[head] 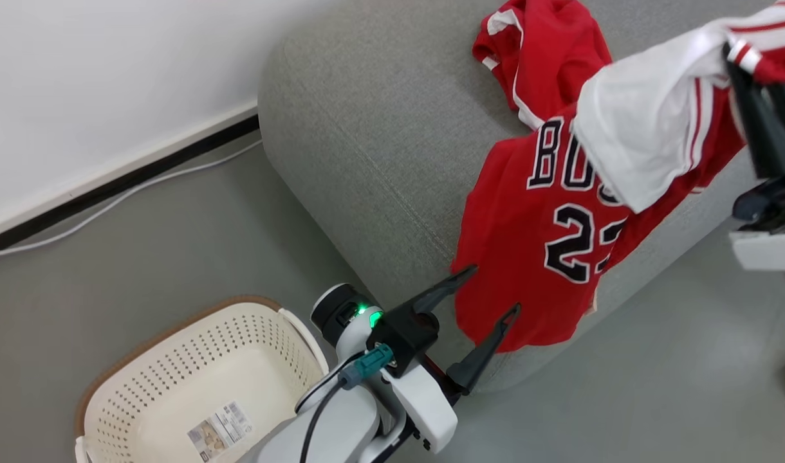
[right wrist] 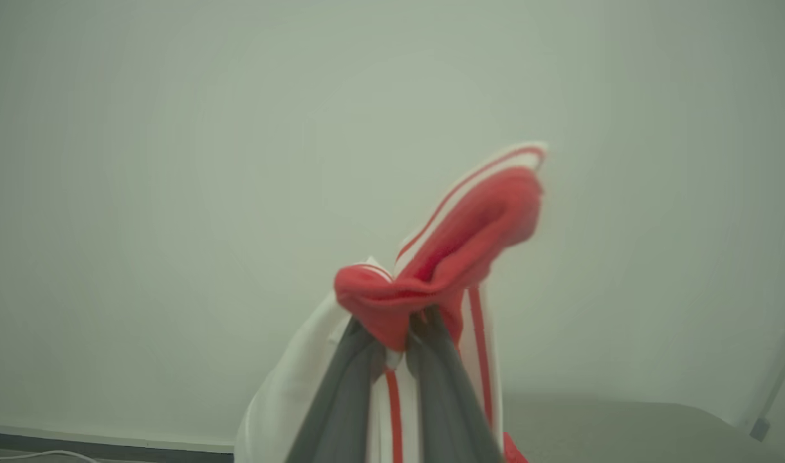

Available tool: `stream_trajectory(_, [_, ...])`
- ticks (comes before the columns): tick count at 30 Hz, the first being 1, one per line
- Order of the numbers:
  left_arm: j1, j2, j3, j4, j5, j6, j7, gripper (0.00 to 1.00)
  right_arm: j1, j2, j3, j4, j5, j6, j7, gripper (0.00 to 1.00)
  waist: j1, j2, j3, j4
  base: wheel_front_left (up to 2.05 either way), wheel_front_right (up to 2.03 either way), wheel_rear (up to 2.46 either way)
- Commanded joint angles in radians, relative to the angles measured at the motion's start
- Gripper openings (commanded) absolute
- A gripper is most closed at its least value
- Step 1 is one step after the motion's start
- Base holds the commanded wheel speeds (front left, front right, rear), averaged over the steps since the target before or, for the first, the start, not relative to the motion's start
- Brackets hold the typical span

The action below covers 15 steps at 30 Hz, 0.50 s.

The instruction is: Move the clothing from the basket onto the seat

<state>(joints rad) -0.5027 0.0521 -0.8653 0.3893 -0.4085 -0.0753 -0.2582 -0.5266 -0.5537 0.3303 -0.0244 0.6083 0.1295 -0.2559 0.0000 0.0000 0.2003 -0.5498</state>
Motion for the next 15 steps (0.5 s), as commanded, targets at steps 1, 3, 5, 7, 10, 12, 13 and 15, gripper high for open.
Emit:
stream_trajectory(1, [-0.044, -0.002, 0.015, -0.03, 0.011, 0.015, -0.004, 1.0, -0.037, -0.042, -0.004, -0.014, -0.006, 0.001, -0.006, 0.0, 0.0, 0.0, 0.025, 0.003, 0.0, 0.0, 0.0])
stream_trajectory(3, [-0.057, -0.002, -0.025, -0.036, 0.007, 0.032, -0.004, 1.0, -0.083, -0.082, -0.033, 0.003, -0.004, 0.001, -0.006, 0.0, 0.0, 0.0, 0.068, 0.025, 0.0, 0.0, 0.0])
stream_trajectory(5, [-0.072, -0.002, -0.055, -0.035, 0.001, 0.048, -0.004, 1.0, -0.115, -0.117, -0.053, 0.015, -0.011, 0.001, -0.006, 0.0, 0.0, 0.0, 0.102, 0.042, 0.0, 0.0, 0.0])
stream_trajectory(7, [-0.09, -0.002, -0.09, -0.03, -0.008, 0.066, -0.004, 1.0, -0.149, -0.152, -0.072, 0.027, -0.02, 0.001, -0.006, 0.0, 0.0, 0.0, 0.137, 0.06, 0.0, 0.0, 0.0])
stream_trajectory(10, [-0.12, -0.002, -0.143, -0.026, -0.024, 0.093, -0.004, 1.0, -0.202, -0.209, -0.099, 0.047, -0.034, 0.001, -0.006, 0.0, 0.0, 0.0, 0.186, 0.087, 0.0, 0.0, 0.0])
stream_trajectory(12, [-0.142, -0.002, -0.175, -0.026, -0.035, 0.112, -0.004, 1.0, -0.237, -0.245, -0.116, 0.07, -0.044, 0.001, -0.006, 0.0, 0.0, 0.0, 0.216, 0.105, 0.0, 0.0, 0.0])
stream_trajectory(13, [-0.153, -0.002, -0.19, -0.027, -0.04, 0.12, -0.004, 1.0, -0.254, -0.261, -0.124, 0.08, -0.045, 0.001, -0.006, 0.0, 0.0, 0.0, 0.229, 0.115, 0.0, 0.0, 0.0])
stream_trajectory(15, [-0.173, -0.002, -0.218, -0.032, -0.051, 0.138, -0.004, 1.0, -0.294, -0.297, -0.137, 0.107, -0.052, 0.001, -0.006, 0.0, 0.0, 0.0, 0.254, 0.133, 0.0, 0.0, 0.0])
